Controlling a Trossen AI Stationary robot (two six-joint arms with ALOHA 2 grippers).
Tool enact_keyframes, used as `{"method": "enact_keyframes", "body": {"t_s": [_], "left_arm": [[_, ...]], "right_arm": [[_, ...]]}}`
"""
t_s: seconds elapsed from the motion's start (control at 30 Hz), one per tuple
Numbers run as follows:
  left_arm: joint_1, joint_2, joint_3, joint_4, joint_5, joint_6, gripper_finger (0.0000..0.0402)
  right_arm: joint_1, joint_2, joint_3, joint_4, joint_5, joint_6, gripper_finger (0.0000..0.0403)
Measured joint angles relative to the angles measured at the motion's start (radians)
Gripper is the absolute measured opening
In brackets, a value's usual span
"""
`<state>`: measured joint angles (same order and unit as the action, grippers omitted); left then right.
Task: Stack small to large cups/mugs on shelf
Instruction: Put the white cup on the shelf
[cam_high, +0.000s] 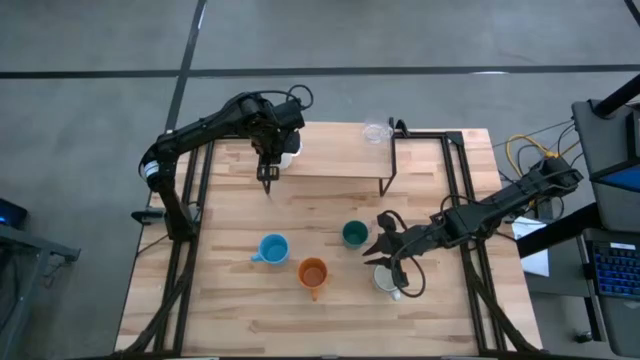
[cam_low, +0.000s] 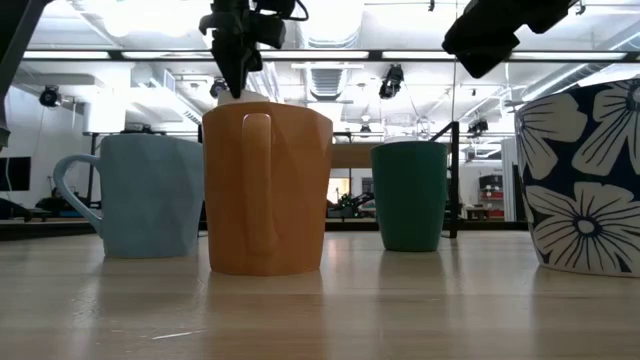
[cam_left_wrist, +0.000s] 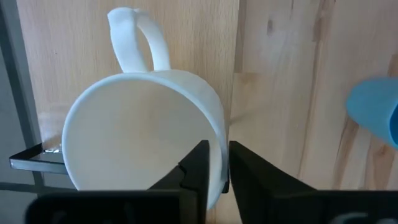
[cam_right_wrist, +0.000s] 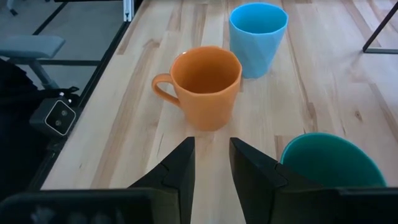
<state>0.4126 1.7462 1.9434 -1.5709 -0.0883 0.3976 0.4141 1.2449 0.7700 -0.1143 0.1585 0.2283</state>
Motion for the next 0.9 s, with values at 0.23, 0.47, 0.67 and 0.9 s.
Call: {"method": "enact_keyframes", "body": {"t_s": [0.23,0.47,0.67,0.9], "left_arm": [[0.0,0.001,-0.002,0.0,-0.021,0.001,0.0092],[0.0,0.002,-0.003,0.024,-0.077,0.006,0.0098],[0.0,0.002,-0.004,0.045,-0.078,0.009,0.0099],[0.0,0.002,-0.005,0.045,-0.079,0.01,0.0099]], "right_arm": [[0.0,0.0,-0.003,0.0,0.0,0.0,0.0093],[0.0,0.0,-0.004,0.001,0.0,0.001,0.0093],[0.0,0.0,-0.004,0.001,0.0,0.001,0.0093],[0.0,0.0,-0.004,0.001,0.0,0.001,0.0093]]}}
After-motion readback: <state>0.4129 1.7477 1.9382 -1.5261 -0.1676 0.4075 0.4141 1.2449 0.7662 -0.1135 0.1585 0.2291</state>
